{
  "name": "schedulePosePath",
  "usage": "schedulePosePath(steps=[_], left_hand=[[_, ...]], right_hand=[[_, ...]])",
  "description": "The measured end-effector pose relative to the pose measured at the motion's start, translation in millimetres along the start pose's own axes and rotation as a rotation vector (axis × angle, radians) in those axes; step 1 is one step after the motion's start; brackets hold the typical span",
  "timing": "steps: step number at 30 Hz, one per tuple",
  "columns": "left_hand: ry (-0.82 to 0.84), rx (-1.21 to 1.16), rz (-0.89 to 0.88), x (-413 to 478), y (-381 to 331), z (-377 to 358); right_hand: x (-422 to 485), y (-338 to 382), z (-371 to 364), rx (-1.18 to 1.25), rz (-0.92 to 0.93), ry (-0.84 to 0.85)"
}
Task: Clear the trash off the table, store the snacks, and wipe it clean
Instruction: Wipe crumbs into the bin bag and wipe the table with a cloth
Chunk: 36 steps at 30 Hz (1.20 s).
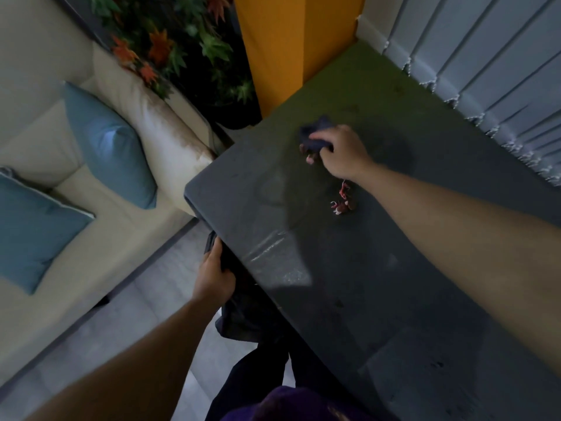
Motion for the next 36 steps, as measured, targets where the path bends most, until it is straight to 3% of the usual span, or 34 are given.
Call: schedulePosePath(steps=[3,7,12,15,17,20,26,29,31,36], left_hand=[[-0.002,-0.009,-0.003,-1,-2,0],[0.005,-0.021,0.0,-1,0,0],[0.007,-0.034,0.006,-3,5,-3],[0.005,-0.045,0.005,-6,4,-3],[0.007,-0.052,0.011,-9,3,-4],[0.009,-0.049,0.035,-12,6,-4],[0.003,-0.052,0.048,-15,10,-7],[-0.014,-0.059,0.067,-20,8,-8],[-0.02,-0.062,0.07,-23,9,-8],[-0.034,-0.052,0.061,-24,11,-7]], right_hand=[[-16,9,6,0.042,0.079,0.08],[-15,6,7,0.053,0.132,-0.076],[-45,18,-3,0.004,0.248,0.178],[-50,3,12,0.071,0.175,-0.112],[-51,-23,23,0.015,0.014,-0.316],[-71,-45,20,-0.08,-0.13,-0.346],[-125,-22,-15,0.035,0.218,-0.232],[-131,-34,-9,0.006,-0.031,-0.419],[-137,-32,-12,-0.023,-0.142,-0.444],[-167,5,-42,0.039,0.207,-0.197]])
Point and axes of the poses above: each hand's wrist, its own x-axis towards the middle knuckle, its own z-axis out of the back of the hand, y = z × x, the point moved 2 cm from there along x, towards the middle knuckle, and after that the axes turned 5 degrees about -y, right-handed, at the moved point
